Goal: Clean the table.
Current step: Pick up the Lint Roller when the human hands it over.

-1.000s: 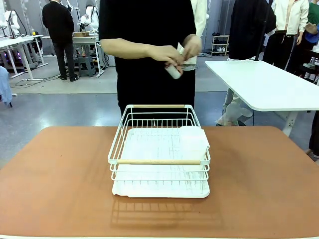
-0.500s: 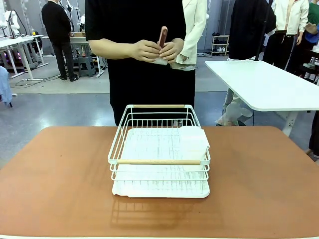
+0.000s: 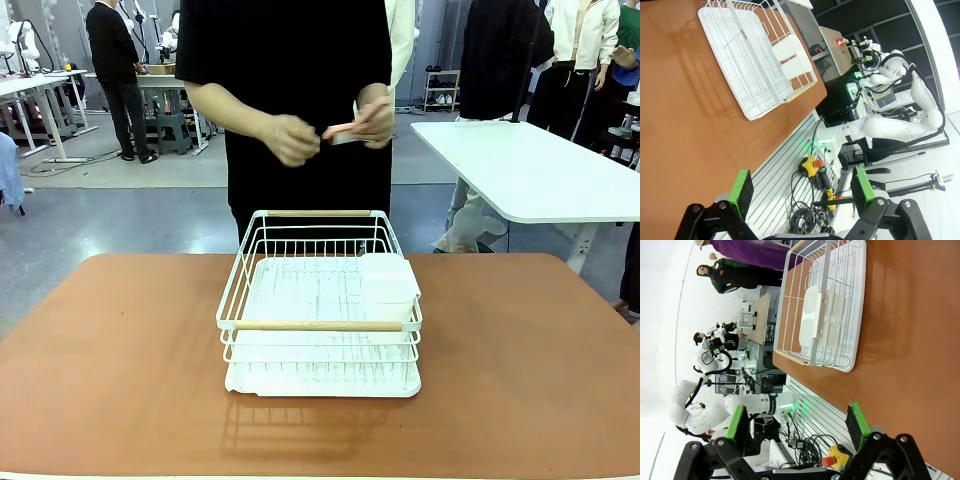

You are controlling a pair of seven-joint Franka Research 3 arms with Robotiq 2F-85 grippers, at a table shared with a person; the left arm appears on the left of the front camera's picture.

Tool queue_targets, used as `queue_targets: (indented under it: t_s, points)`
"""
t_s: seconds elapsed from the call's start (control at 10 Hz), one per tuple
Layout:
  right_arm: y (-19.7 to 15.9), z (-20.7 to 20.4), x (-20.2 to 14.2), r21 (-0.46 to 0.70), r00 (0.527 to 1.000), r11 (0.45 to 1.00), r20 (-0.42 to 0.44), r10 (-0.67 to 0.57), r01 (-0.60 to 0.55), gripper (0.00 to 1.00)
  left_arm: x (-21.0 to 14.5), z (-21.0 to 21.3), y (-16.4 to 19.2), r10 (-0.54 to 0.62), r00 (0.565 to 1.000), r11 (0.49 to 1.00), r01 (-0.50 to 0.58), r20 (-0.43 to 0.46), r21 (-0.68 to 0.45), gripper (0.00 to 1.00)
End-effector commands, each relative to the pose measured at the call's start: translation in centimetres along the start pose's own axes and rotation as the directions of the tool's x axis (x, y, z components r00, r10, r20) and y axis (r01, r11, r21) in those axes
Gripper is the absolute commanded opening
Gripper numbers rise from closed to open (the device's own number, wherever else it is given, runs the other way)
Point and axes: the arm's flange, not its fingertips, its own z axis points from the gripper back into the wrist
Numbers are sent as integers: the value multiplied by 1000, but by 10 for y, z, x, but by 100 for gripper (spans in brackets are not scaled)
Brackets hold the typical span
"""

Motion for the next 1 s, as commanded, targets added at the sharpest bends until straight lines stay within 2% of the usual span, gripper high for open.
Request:
queue_targets:
  t_s: [0.0, 0.9]
  points:
    - [2, -1, -1, 15, 1000, 1000, 8, 13, -13, 100, -2, 0, -2, -13, 1000, 1000, 13, 12, -11, 100]
    - [0, 0, 0, 0, 1000, 1000, 0, 0, 0, 100, -2, 0, -2, -13, 1000, 1000, 13, 12, -11, 100]
